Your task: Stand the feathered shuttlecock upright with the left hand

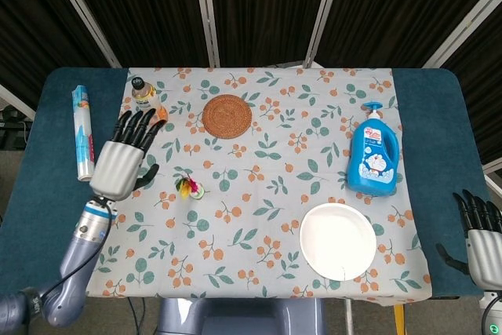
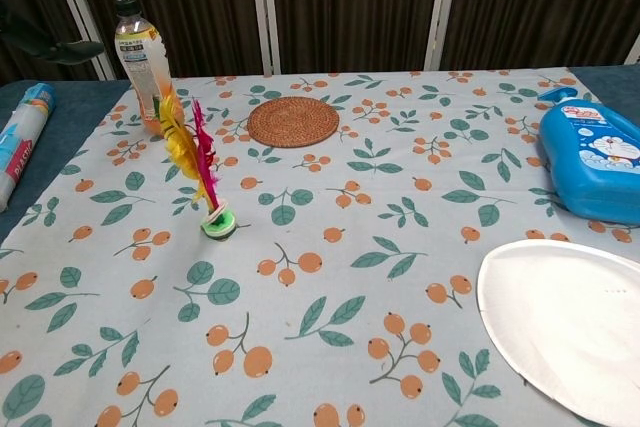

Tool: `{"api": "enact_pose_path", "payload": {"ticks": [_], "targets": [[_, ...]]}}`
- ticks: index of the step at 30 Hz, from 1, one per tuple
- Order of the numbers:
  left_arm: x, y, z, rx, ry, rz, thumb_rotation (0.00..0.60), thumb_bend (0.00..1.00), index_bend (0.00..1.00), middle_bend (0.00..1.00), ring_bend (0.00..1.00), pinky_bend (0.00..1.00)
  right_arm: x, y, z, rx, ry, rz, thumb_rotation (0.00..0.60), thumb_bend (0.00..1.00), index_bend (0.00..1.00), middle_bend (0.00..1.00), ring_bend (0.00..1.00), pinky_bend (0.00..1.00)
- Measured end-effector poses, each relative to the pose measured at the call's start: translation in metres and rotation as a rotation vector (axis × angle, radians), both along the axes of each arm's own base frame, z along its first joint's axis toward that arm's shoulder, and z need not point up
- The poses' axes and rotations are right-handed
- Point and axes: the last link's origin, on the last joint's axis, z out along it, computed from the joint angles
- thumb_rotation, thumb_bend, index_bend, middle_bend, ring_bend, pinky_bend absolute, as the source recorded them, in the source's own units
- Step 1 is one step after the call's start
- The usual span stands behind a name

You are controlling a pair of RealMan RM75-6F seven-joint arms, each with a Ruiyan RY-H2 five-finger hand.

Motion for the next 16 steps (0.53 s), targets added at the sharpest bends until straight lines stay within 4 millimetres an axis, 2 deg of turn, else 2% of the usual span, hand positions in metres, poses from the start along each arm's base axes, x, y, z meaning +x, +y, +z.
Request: {"api": "enact_pose_path", "payload": {"ticks": [4,11,16], "targets": [[-0.032,-0.015,0.018,0.009,-0.015,0.079,0.6,0.27,0.11,0.0,0.0,0.0,0.0,0.0,0.0,-0.001,0.001,-0.001,0.6,0.15,0.0,0.0,0.0,0.0],[-0.106,-0.069,0.039,0.035,0.048,0.189,0.6,0.22,0.09,0.0,0.0,0.0,0.001,-0.001,-0.001,-0.005,0.005,0.0,0.6,0.15,0.0,0.0,0.0,0.0],[-0.136,-0.098,0.047,0.032,0.096,0.226,0.6,0.16,0.02,0.0,0.0,0.0,0.001,-0.001,-0.002,-0.004,0.008,0.005,0.6,0.16,0.0,0.0,0.0,0.0]]}}
